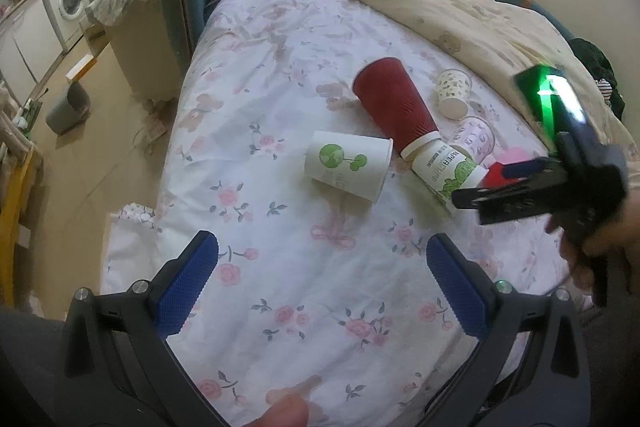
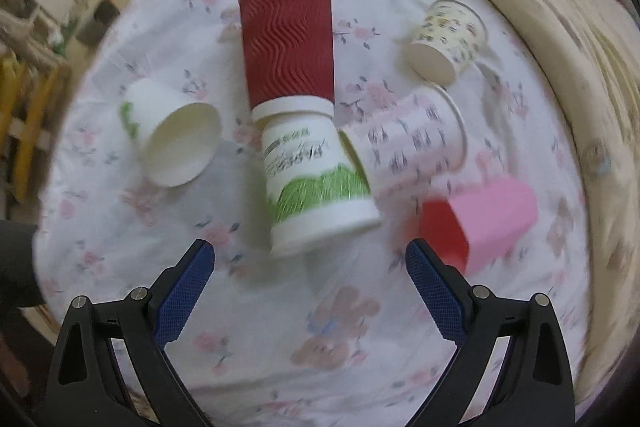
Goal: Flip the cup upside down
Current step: 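Reach the right gripper to the white green-leaf paper cup and close, then lift the white green-leaf cup with the right gripper toward the left gripper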
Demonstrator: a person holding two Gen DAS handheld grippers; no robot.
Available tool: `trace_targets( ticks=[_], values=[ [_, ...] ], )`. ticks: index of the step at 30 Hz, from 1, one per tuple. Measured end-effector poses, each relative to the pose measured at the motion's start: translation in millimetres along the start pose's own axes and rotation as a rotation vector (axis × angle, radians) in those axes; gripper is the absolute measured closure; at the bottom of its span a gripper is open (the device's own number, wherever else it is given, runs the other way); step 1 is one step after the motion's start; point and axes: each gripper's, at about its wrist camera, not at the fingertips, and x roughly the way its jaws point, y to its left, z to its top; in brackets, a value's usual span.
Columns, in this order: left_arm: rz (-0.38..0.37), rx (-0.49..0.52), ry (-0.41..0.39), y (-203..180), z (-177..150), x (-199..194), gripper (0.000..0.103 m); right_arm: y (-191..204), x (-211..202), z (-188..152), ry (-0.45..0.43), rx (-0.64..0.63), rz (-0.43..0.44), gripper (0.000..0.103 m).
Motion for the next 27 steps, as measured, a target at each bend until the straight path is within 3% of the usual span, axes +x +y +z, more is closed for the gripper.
trace_targets(
  ticks=[6,9,11,15,20,27],
  values=[
    [-0.002,-0.002,0.008,1.5,-0.5,1.2,0.0,2.6,34.9,19.2,0.069,-0.019,-0.089,0.006],
    [-0.002,-0.007,0.008,3.5,-1.0,0.7,0.0,-0.7,39.9,19.9,0.076,0.013,-0.071,0.026],
    [0.001,-0.005,0.013,3.5,-1.2,1.8,0.0,-2.1,40.8,20.3,0.069,0.035,-0.05,0.027],
    [0.01,-0.012,0.024,5.7,-2.5,3.6,0.0,-6.3,26.9,9.2,0.043,0.057,0.018,0.028],
    [0.014,-0.024,0.014,8.6,-3.5,-0.4,0.0,-4.9,-5.3,-28.6,-0.005,0.118,0.121,0.029],
    [0.023,-0.057,0.013,14.0,-6.2,-4.2,0.0,21.8,-8.6,-95.5,-0.018,0.4,0.321,0.029]
  ],
)
